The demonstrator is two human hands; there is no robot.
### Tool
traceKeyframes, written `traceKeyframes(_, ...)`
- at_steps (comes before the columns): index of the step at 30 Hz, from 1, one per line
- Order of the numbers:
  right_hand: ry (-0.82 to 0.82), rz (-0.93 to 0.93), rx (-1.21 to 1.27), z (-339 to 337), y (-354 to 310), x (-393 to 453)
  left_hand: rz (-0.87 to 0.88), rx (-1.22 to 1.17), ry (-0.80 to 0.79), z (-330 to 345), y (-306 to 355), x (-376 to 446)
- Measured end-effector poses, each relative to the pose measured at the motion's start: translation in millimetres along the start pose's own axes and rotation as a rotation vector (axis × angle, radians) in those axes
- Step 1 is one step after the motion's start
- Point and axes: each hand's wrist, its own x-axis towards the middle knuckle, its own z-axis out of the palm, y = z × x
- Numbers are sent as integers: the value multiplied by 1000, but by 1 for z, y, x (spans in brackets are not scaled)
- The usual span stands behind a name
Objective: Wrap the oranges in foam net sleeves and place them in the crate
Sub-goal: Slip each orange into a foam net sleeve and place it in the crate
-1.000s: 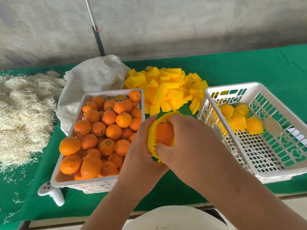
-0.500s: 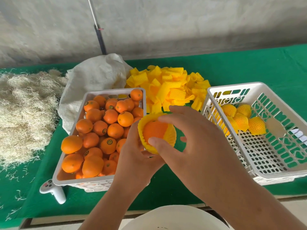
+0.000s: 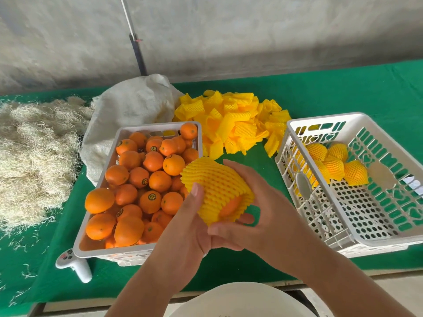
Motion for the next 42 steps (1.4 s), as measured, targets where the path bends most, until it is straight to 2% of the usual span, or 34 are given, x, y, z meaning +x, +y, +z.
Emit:
traceKeyframes(3, 77, 15, -74, 1, 8, -1, -40, -25, 14, 1, -5, 1)
traceKeyframes(8, -4, 40, 12, -7, 19, -3, -161, -75, 37, 0, -2, 3)
traceKeyframes(14, 43, 14, -21, -11, 25, -7, -163, -42, -7, -6, -4, 3)
traceKeyframes(21, 153, -57, 67, -8, 34, -12, -89, 253, 17, 2, 4, 6)
traceKeyframes(31, 223, -36, 181, -8, 48, -19, -42, 535, 129, 5, -3, 11)
traceKeyframes(34, 126, 4, 100, -18, 52, -16, -2, 659, 171, 2, -8, 16)
traceKeyframes(38, -224, 149, 241, -42, 56, -10, 81, 901, 222, 1, -12, 27)
traceKeyframes(40, -229, 175, 303, -46, 57, -11, 115, 1070, 225, 6, -15, 34)
traceKeyframes(42, -107, 189, 284, -43, 58, -11, 149, 1205, 196, 14, -20, 41)
